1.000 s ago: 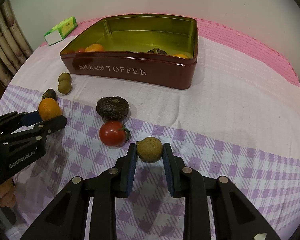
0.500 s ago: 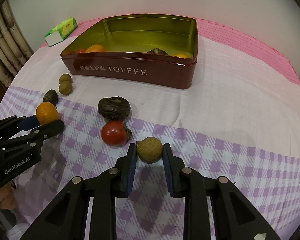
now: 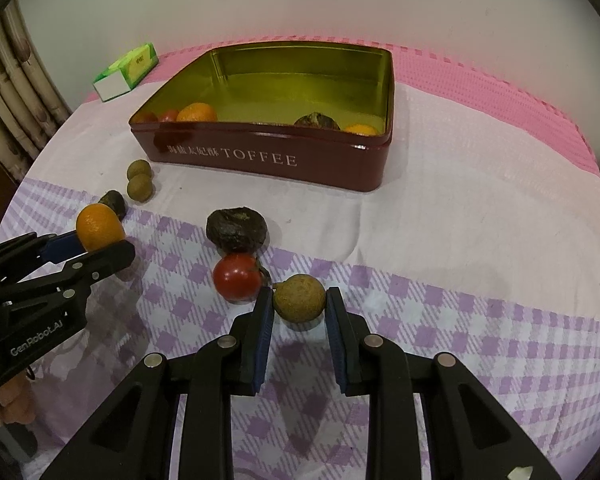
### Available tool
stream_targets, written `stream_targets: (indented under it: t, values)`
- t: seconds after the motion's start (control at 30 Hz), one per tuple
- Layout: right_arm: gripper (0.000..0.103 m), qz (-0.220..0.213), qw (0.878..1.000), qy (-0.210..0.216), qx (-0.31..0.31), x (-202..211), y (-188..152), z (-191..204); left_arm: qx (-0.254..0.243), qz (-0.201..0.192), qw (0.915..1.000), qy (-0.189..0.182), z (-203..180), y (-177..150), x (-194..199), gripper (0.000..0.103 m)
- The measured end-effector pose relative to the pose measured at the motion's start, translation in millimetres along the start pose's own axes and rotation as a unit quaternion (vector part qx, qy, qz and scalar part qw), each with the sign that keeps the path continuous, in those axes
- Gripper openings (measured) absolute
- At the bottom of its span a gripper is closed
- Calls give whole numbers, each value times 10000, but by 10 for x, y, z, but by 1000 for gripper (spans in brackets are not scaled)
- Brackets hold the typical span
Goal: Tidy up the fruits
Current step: 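Lift and carry the olive-brown fruit and mandarin over the TOFFEE tin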
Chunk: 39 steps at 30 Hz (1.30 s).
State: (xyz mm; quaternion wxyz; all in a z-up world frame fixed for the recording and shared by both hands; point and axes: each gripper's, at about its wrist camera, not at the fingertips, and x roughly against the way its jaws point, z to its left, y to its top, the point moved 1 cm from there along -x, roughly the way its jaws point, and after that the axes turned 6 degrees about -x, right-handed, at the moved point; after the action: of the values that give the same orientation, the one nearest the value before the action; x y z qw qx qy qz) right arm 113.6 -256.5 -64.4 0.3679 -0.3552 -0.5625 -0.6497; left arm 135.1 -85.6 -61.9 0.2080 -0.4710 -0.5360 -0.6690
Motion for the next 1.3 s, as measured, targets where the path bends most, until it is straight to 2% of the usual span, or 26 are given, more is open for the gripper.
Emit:
stream_targets:
  t: [0.53, 0.83, 1.1, 1.3]
  values:
    - [24, -294, 9996, 16, 8, 266, 183, -23, 14, -352, 9993, -134, 57, 252, 232, 40]
    - [24, -501, 9987, 13, 77, 320, 467, -21, -23, -703, 9974, -149, 165, 522, 326, 40]
    - [24, -587, 9982, 8, 146, 282, 789, 3, 26, -872, 9961, -163, 276, 832, 253, 40]
    - [24, -612, 9979, 91, 184, 157, 987, 67, 90, -793, 9964, -275, 322, 996, 75, 40]
